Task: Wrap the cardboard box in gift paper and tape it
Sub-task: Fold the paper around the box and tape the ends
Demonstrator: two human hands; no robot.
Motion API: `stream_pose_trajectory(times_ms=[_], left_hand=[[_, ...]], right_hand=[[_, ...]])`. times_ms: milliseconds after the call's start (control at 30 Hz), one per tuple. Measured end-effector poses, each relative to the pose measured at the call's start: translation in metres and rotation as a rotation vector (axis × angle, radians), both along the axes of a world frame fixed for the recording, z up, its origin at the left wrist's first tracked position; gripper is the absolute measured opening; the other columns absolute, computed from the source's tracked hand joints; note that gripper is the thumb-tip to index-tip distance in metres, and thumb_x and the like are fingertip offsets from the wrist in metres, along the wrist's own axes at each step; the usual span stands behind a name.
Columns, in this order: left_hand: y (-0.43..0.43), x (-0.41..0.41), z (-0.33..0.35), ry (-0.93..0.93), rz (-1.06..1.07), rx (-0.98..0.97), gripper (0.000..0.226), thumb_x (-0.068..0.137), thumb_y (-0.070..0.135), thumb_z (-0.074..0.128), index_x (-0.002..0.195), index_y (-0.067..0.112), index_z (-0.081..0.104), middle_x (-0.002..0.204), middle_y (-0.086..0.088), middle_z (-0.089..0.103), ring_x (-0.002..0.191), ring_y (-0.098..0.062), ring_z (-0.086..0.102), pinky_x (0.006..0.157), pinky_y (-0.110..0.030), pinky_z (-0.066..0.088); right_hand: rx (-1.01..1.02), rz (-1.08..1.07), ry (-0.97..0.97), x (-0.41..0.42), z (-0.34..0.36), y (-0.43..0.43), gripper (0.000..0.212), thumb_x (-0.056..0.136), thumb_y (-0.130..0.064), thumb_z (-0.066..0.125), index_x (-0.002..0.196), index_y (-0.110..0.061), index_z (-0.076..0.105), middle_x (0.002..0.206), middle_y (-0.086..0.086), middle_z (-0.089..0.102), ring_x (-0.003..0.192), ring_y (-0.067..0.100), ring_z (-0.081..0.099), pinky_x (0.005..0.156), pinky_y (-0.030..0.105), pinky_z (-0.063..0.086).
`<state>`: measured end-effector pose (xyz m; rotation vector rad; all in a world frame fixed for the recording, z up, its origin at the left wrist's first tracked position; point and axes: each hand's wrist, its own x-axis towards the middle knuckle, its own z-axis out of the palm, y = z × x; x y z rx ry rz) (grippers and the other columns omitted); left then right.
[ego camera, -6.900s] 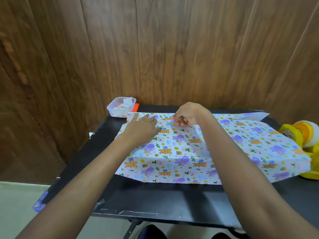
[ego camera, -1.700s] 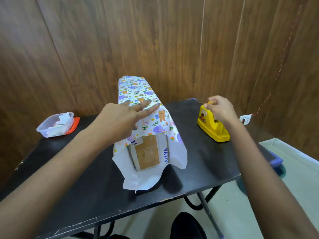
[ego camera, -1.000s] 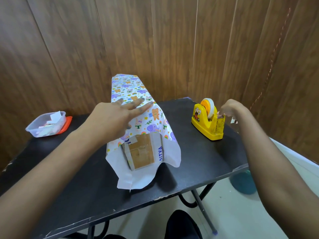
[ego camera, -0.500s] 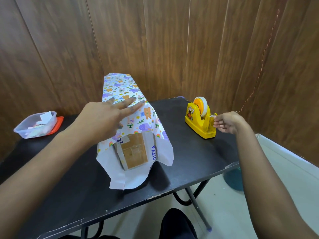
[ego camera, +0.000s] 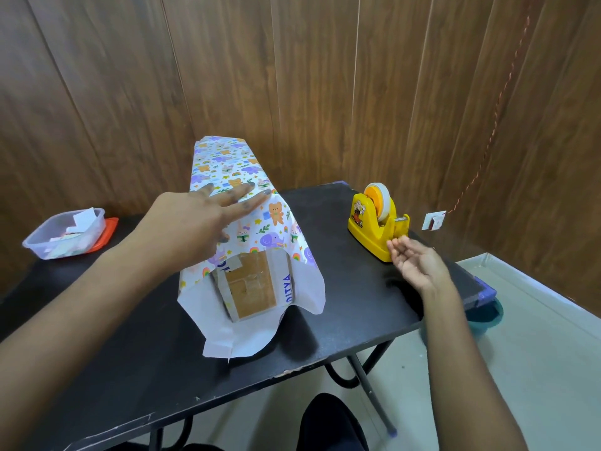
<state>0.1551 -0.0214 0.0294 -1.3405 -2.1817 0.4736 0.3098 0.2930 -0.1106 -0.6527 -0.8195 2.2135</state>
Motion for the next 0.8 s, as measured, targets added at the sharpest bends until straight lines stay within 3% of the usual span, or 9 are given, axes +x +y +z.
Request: stream_pose_trajectory(times_ms=[100, 233, 400, 467, 533, 600, 800], left_hand=[[0.000, 0.002, 0.001, -0.010, -0.011, 0.023, 0.087, 0.096, 0.032, 0.044, 0.117, 0.051, -0.038, 0.153, 0.026, -0.007, 0.135, -0.010, 0.035, 0.046, -0.019, 0.027], [-0.001, 0.003, 0.002, -0.026, -0.018, 0.049, 0.087, 0.095, 0.030, 0.046, 0.122, 0.051, -0.034, 0.154, 0.026, -0.004, 0.134, -0.013, 0.037, 0.045, -0.020, 0.025], [-0.001, 0.003, 0.001, -0.058, -0.036, 0.092, 0.084, 0.094, 0.029, 0.050, 0.139, 0.053, -0.016, 0.154, 0.025, 0.003, 0.131, -0.016, 0.042, 0.048, -0.020, 0.026], [-0.002, 0.003, 0.000, -0.068, -0.042, 0.107, 0.084, 0.093, 0.028, 0.052, 0.140, 0.053, -0.013, 0.154, 0.025, 0.004, 0.131, -0.017, 0.043, 0.053, -0.022, 0.033], [-0.002, 0.004, 0.001, -0.077, -0.042, 0.115, 0.083, 0.093, 0.026, 0.052, 0.141, 0.052, -0.011, 0.154, 0.025, 0.004, 0.131, -0.019, 0.042, 0.057, -0.024, 0.034], [-0.002, 0.004, 0.001, -0.077, -0.045, 0.119, 0.083, 0.093, 0.026, 0.052, 0.142, 0.051, -0.010, 0.154, 0.025, 0.005, 0.130, -0.020, 0.044, 0.057, -0.024, 0.033], [-0.001, -0.002, -0.003, -0.057, -0.069, 0.115, 0.084, 0.092, 0.024, 0.053, 0.143, 0.048, -0.009, 0.155, 0.021, 0.009, 0.122, -0.022, 0.049, 0.046, -0.022, 0.022]], right_hand=[[0.331, 0.084, -0.007, 0.007, 0.040, -0.023, 0.017, 0.093, -0.007, 0.048, 0.077, -0.007, 0.053, 0.058, -0.001, 0.064, 0.056, 0.010, 0.066, 0.050, 0.018, 0.052], [0.720, 0.280, -0.014, 0.010, 0.101, -0.091, 0.013, 0.088, 0.000, 0.054, 0.076, -0.005, 0.056, 0.059, 0.002, 0.057, 0.052, 0.012, 0.059, 0.048, 0.019, 0.047], [1.082, 0.492, -0.127, -0.012, 0.099, -0.197, 0.016, 0.089, 0.002, 0.056, 0.074, -0.005, 0.056, 0.059, 0.005, 0.052, 0.049, 0.011, 0.054, 0.048, 0.021, 0.048], [1.184, 0.427, -0.265, -0.035, 0.080, -0.220, 0.019, 0.091, -0.005, 0.057, 0.072, -0.010, 0.052, 0.059, 0.001, 0.051, 0.049, 0.009, 0.053, 0.052, 0.025, 0.049], [1.298, 0.236, -0.379, -0.057, 0.060, -0.228, 0.023, 0.091, -0.012, 0.057, 0.069, -0.015, 0.048, 0.060, 0.000, 0.050, 0.058, 0.020, 0.055, 0.060, 0.036, 0.051], [1.328, 0.100, -0.403, -0.071, 0.049, -0.230, 0.027, 0.089, -0.013, 0.056, 0.065, -0.020, 0.045, 0.059, -0.001, 0.050, 0.064, 0.027, 0.055, 0.061, 0.040, 0.049], [1.156, -0.049, -0.371, -0.087, 0.040, -0.234, 0.017, 0.092, -0.009, 0.053, 0.075, -0.013, 0.054, 0.061, -0.014, 0.049, 0.061, 0.002, 0.045, 0.058, 0.015, 0.035]])
